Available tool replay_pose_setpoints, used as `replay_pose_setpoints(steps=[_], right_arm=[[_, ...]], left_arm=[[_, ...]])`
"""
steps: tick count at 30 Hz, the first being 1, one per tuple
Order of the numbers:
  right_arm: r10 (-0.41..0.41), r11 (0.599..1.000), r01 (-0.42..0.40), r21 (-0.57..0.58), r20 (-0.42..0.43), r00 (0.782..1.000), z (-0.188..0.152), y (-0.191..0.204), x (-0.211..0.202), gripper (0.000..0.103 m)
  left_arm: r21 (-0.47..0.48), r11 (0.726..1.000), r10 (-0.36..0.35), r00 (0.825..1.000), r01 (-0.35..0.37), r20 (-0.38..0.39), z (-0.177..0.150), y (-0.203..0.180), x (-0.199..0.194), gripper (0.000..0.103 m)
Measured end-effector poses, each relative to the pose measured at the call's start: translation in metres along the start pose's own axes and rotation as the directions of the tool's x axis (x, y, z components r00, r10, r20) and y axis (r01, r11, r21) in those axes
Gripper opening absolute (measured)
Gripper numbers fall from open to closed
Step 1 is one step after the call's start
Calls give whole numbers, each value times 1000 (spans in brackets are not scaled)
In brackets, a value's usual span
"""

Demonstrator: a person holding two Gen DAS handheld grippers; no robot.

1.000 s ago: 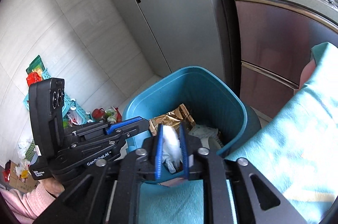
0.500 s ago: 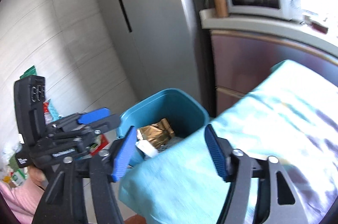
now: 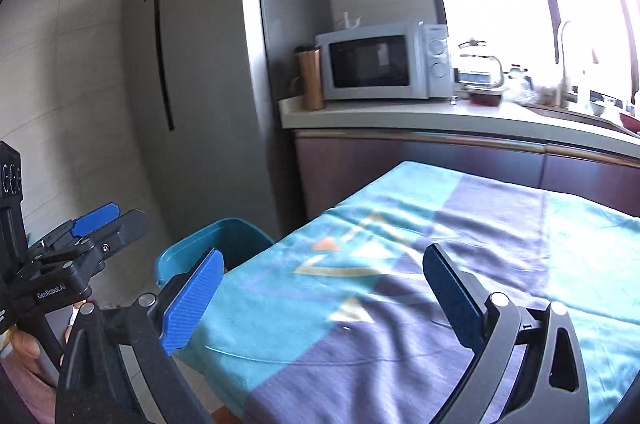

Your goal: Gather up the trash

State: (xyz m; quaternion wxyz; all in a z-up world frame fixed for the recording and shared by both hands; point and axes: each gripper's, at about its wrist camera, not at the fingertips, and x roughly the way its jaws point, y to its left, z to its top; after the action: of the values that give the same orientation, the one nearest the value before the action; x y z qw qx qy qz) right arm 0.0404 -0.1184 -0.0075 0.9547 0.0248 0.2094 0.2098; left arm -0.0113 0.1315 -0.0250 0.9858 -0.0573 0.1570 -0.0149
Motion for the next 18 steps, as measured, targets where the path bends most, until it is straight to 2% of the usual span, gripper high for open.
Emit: replay_pose_setpoints(steps=[8, 18], right_arm=[[-138, 990, 135, 34, 97, 986, -11, -22, -46, 97], [-246, 968, 233, 93, 159, 956, -21, -43, -78, 97]], left_arm=[[40, 999, -24, 998, 21, 66, 6, -45, -17, 97], [109, 994, -44, 991, 30, 125, 9, -81, -28, 97]])
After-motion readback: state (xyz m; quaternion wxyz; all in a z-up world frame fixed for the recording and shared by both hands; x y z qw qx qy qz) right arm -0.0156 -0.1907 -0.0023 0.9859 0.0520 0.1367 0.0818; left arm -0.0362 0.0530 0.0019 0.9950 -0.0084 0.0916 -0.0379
